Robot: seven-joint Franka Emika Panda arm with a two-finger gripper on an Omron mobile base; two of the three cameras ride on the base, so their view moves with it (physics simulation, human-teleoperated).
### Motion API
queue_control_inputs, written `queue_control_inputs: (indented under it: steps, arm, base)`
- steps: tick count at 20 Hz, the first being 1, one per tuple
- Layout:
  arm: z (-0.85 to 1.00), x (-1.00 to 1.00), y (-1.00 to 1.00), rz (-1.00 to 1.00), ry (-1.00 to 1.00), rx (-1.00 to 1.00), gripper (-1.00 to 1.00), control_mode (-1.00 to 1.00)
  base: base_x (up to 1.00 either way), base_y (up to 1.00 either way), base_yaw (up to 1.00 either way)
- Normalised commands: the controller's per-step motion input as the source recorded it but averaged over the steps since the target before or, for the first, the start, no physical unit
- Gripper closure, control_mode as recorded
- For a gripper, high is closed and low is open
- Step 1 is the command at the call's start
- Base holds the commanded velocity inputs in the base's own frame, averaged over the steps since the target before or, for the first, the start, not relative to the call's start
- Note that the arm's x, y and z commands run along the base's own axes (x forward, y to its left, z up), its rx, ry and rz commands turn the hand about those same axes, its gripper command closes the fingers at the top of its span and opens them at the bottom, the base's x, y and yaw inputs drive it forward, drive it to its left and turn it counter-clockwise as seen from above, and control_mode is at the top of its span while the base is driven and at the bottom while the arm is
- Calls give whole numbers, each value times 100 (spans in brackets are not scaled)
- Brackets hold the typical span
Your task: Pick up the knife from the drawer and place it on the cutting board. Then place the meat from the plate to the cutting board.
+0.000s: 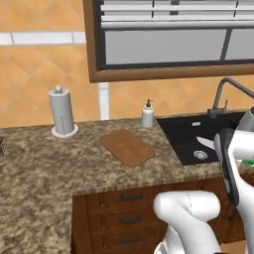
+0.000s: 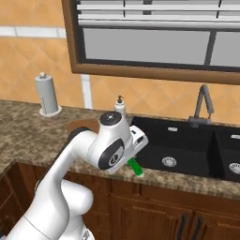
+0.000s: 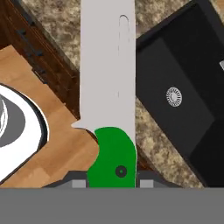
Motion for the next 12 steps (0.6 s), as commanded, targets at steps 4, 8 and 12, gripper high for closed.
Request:
queue_control_inputs:
  steps: [4, 8, 12]
  arm:
    - [0, 0, 0, 0, 0, 0, 100, 100]
    - [0, 0, 0, 0, 0, 0, 100, 100]
    - [0, 0, 0, 0, 0, 0, 100, 100]
  base:
    - [75, 71, 1]
    - [31, 29, 2]
    - [15, 31, 0]
